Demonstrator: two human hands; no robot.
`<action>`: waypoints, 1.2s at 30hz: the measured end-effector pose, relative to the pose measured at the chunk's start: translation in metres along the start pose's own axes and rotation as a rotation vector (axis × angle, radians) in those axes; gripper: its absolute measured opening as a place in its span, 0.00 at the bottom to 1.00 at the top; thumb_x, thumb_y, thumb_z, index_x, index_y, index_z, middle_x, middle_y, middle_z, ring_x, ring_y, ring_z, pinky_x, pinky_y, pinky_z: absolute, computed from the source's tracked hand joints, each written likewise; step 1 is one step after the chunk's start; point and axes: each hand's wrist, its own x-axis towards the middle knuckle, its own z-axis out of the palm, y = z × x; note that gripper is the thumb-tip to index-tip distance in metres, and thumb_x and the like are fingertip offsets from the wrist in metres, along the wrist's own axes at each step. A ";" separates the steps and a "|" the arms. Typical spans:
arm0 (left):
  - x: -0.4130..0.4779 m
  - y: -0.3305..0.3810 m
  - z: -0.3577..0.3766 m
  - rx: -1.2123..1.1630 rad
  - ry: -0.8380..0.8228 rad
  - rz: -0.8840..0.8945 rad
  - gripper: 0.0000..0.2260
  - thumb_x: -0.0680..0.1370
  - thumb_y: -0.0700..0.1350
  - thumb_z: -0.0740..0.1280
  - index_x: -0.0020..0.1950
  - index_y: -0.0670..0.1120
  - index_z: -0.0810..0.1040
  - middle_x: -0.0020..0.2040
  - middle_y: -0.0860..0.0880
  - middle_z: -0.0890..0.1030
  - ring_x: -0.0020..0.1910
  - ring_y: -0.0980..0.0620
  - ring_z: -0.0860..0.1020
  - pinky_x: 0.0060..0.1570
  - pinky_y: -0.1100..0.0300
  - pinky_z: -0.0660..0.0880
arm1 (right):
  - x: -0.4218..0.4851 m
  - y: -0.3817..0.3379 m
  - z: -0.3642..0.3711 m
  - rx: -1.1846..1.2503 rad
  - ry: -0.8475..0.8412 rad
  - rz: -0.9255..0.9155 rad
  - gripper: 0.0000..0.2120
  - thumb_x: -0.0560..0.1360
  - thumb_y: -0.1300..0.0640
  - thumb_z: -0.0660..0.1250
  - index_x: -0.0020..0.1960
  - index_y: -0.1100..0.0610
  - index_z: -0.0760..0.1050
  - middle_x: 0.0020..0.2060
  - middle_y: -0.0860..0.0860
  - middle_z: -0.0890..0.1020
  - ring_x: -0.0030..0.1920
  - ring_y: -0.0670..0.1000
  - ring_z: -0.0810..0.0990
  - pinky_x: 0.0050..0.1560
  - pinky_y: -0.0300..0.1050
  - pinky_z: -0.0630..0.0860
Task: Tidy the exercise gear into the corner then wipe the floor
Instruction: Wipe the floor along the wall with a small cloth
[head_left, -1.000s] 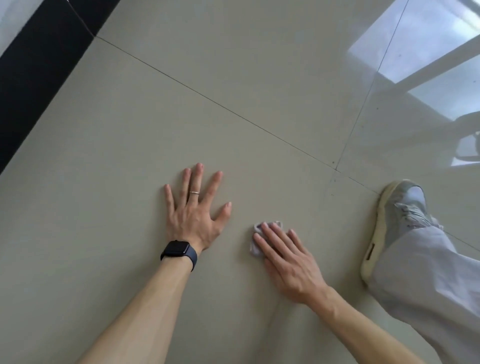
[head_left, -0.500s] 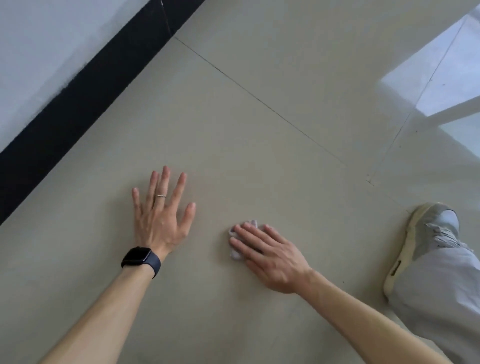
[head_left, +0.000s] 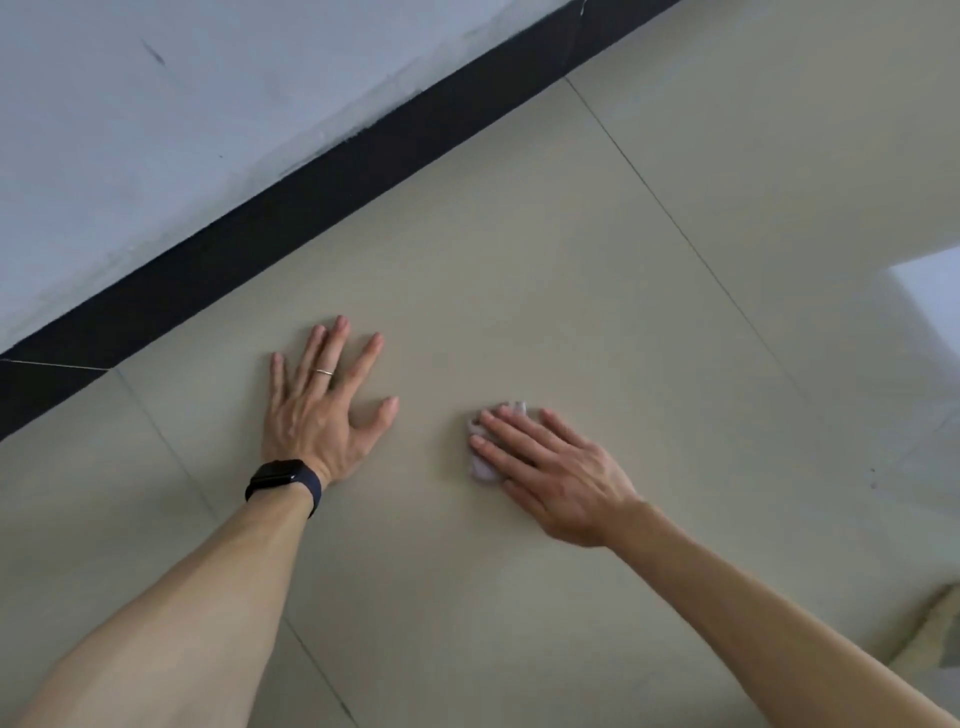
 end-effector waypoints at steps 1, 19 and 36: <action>0.000 0.000 0.000 -0.006 0.005 0.002 0.32 0.76 0.67 0.53 0.79 0.63 0.54 0.82 0.55 0.47 0.80 0.50 0.50 0.76 0.37 0.47 | 0.010 0.024 -0.009 -0.030 0.028 0.077 0.26 0.85 0.45 0.47 0.82 0.48 0.52 0.81 0.47 0.53 0.81 0.49 0.50 0.78 0.56 0.56; 0.004 -0.004 0.002 -0.055 0.027 -0.104 0.36 0.77 0.67 0.52 0.82 0.55 0.47 0.82 0.52 0.42 0.81 0.52 0.44 0.77 0.42 0.44 | 0.163 0.096 -0.070 0.221 0.140 0.898 0.31 0.84 0.41 0.44 0.82 0.50 0.38 0.81 0.50 0.40 0.80 0.50 0.37 0.79 0.61 0.41; 0.005 -0.008 0.003 -0.084 0.096 -0.099 0.35 0.77 0.64 0.57 0.81 0.52 0.54 0.82 0.50 0.50 0.81 0.51 0.50 0.77 0.41 0.49 | 0.280 0.074 -0.084 0.253 0.142 0.885 0.32 0.84 0.43 0.44 0.82 0.58 0.41 0.81 0.56 0.41 0.81 0.55 0.39 0.78 0.62 0.42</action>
